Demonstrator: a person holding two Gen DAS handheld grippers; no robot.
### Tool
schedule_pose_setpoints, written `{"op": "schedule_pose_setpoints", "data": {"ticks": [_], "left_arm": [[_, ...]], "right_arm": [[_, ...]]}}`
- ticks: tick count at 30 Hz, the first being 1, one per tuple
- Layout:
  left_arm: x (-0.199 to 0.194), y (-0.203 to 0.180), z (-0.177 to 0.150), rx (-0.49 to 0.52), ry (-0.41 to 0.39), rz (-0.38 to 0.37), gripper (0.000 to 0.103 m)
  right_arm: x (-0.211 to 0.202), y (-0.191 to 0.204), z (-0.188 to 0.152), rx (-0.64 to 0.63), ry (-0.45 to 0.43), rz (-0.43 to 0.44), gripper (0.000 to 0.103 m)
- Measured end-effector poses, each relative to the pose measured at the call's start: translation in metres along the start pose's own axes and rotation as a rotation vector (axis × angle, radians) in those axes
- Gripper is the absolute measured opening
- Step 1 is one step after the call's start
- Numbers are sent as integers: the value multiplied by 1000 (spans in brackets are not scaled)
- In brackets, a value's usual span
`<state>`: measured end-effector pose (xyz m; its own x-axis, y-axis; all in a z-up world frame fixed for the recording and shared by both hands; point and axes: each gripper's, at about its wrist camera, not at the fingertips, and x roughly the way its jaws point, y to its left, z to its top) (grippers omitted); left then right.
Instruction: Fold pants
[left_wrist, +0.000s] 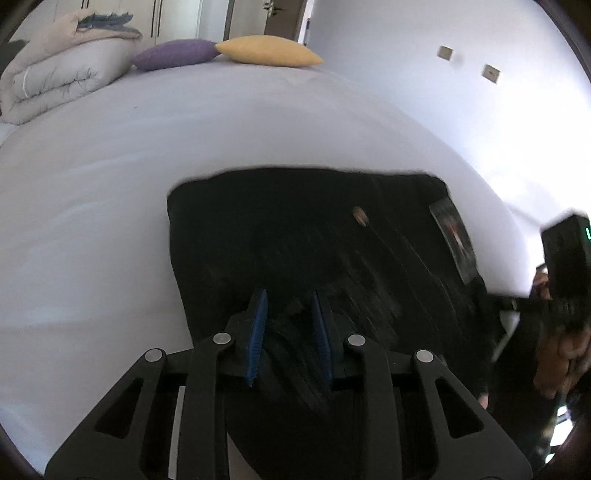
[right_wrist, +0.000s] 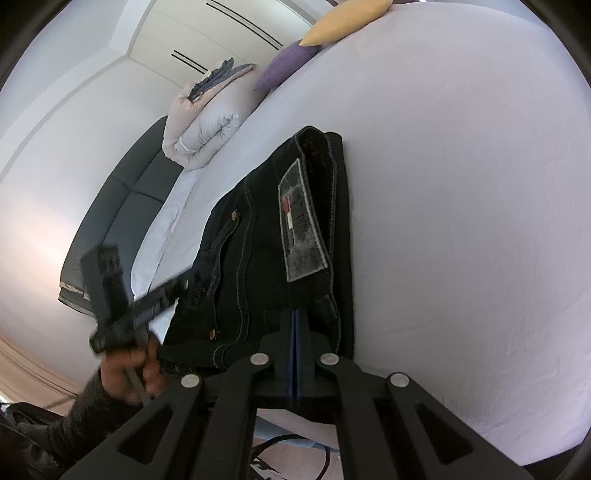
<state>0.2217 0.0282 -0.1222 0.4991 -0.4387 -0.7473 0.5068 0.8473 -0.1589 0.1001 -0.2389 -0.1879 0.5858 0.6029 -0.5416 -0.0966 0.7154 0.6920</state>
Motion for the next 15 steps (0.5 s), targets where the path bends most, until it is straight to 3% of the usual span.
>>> {"op": "schedule_pose_setpoints", "data": {"ticks": [7, 11, 12, 13, 14, 15], "left_arm": [[-13, -36, -38, 62, -41, 62, 23], [-17, -37, -33, 76, -43, 72, 24], [-28, -44, -40, 75, -51, 70, 24], [-38, -42, -37, 68, -73, 72, 24], [-59, -36, -43, 61, -93, 80, 28], [-68, -30, -38, 46, -121, 87, 50]], "right_arm": [[-5, 0, -8, -16, -23, -10, 0], [-18, 6, -4, -29, -12, -21, 1], [-26, 8, -2, -23, -22, -16, 11], [-36, 9, 1, -18, -44, -7, 33], [-45, 10, 5, -21, -77, -12, 44], [-54, 10, 10, -27, -112, -24, 55]]}}
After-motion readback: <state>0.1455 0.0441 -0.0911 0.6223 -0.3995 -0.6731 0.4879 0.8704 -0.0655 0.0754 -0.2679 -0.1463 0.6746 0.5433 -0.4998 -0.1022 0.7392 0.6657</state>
